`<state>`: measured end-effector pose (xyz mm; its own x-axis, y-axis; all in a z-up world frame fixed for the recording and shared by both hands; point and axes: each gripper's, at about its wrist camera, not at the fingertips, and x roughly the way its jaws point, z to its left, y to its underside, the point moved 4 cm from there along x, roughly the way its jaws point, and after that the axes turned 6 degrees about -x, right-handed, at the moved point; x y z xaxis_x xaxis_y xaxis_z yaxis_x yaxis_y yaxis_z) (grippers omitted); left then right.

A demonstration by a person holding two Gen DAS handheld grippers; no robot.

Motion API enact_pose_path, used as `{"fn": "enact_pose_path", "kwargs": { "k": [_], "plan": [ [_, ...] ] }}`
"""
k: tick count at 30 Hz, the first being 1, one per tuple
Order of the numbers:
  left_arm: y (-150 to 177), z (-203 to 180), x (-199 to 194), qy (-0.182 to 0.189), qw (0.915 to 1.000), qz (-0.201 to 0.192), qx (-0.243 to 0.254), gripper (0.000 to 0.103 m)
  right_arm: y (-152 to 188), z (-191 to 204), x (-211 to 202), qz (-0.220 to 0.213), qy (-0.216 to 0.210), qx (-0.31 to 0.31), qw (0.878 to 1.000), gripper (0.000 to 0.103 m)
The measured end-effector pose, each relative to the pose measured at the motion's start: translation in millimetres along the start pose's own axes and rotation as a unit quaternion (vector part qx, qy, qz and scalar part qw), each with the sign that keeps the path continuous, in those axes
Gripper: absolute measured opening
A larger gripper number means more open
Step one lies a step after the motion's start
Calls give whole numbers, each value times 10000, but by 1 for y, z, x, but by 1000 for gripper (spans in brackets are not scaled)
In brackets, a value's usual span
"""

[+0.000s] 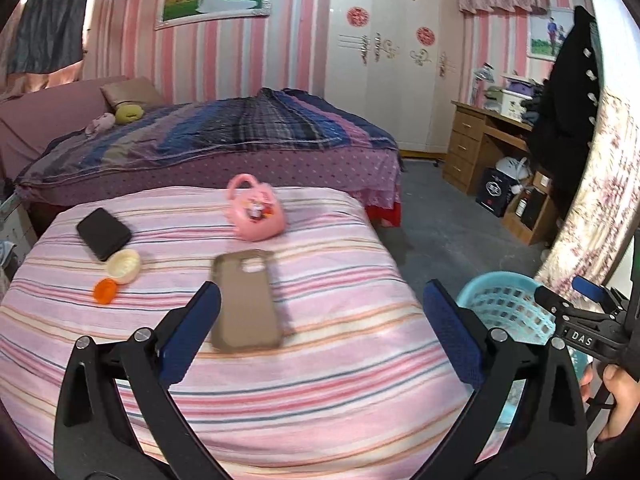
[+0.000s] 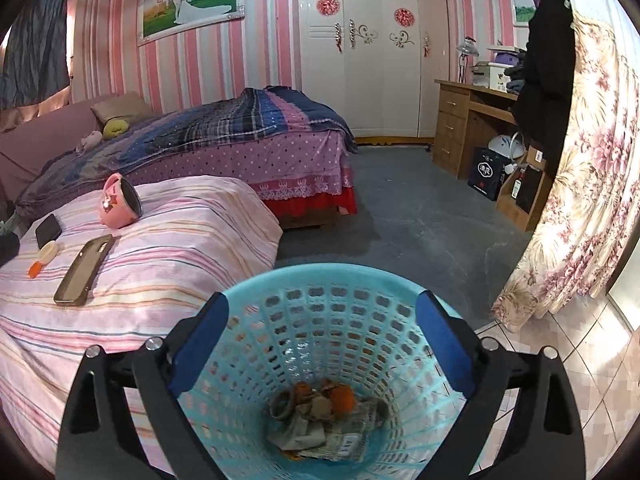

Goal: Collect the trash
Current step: 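Move both open tools back over the bed toward the lid and cap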

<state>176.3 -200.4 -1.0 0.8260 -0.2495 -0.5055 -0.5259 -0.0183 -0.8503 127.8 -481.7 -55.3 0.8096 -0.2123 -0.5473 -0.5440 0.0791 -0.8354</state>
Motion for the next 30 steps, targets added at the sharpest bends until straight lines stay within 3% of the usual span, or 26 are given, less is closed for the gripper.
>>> {"fn": "enact_pose_path", "kwargs": {
  "k": [9, 17, 26, 30],
  "plan": [
    [-13, 83, 9, -496, 9984, -9, -269, 97, -20, 66, 9, -54, -376, -198, 9991, 93],
    [-21, 163, 20, -844, 9944, 7, -634, 97, -53, 148, 16, -256, -884, -475, 9946, 93],
    [-19, 239, 24, -1286, 9863, 71, -1026, 97, -75, 228, 29, -292, -1332, -554, 9891, 93],
    [-13, 265, 26, -1445, 9815, 145, -1246, 97, -76, 252, 36, -339, -1325, -635, 9886, 93]
  ]
}}
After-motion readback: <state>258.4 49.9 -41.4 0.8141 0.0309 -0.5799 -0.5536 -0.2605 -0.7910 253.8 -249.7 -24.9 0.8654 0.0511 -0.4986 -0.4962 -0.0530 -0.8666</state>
